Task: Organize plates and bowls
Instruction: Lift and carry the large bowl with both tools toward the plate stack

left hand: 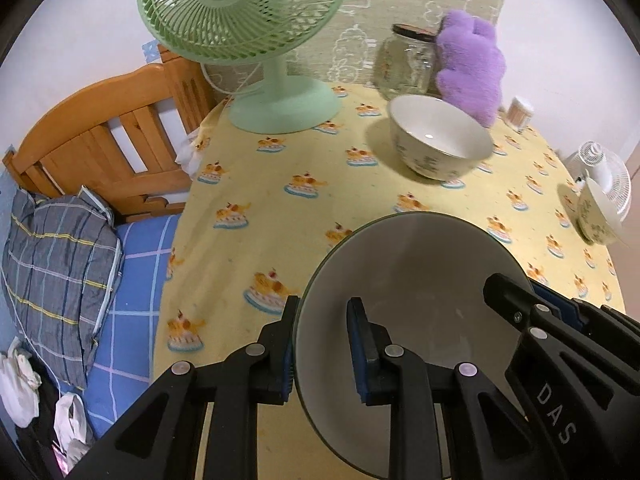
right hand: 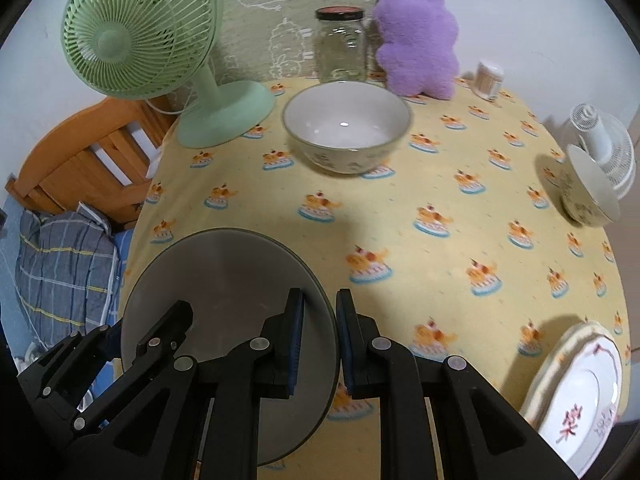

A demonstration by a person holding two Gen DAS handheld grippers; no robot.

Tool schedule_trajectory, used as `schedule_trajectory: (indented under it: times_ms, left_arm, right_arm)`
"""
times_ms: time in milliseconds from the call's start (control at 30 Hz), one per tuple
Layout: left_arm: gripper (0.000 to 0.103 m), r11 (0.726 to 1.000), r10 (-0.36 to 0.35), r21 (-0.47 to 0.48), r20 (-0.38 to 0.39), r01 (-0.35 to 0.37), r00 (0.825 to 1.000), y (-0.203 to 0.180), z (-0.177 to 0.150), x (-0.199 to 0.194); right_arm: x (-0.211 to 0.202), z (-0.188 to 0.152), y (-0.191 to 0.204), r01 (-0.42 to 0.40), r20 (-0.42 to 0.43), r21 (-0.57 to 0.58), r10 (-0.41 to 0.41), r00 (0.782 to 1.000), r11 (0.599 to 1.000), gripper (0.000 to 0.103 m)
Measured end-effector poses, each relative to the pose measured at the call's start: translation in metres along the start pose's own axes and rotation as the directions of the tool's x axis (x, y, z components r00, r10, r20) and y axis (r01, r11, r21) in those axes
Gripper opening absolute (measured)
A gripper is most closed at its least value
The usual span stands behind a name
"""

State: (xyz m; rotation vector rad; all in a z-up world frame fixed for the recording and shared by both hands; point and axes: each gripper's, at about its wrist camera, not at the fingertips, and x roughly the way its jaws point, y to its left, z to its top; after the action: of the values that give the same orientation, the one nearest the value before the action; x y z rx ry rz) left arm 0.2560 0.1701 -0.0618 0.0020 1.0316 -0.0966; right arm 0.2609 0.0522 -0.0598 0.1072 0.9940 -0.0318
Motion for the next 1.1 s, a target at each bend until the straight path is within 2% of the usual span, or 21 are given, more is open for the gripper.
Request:
schedule_trajectory:
  times_ms: [567, 1100]
  left_arm:
    - [0.021, 1.0, 0.0, 0.001, -0.023, 0.0, 1.0, -0.062, -0.06, -0.036]
    - [0.021, 0.999, 0.042, -0.02, -0.09, -0.044, 0.995, -0.096, -0.097, -0.031]
  right_arm:
    - [-0.05, -0.062, -0.065, 0.005, -0.002, 0.034, -0.005, 1.0, 0.999, 0.02]
    - [-0.045, -0.098, -0.105, -0.026, -0.07, 0.021, 0.027, 0.997, 0.999, 0.02]
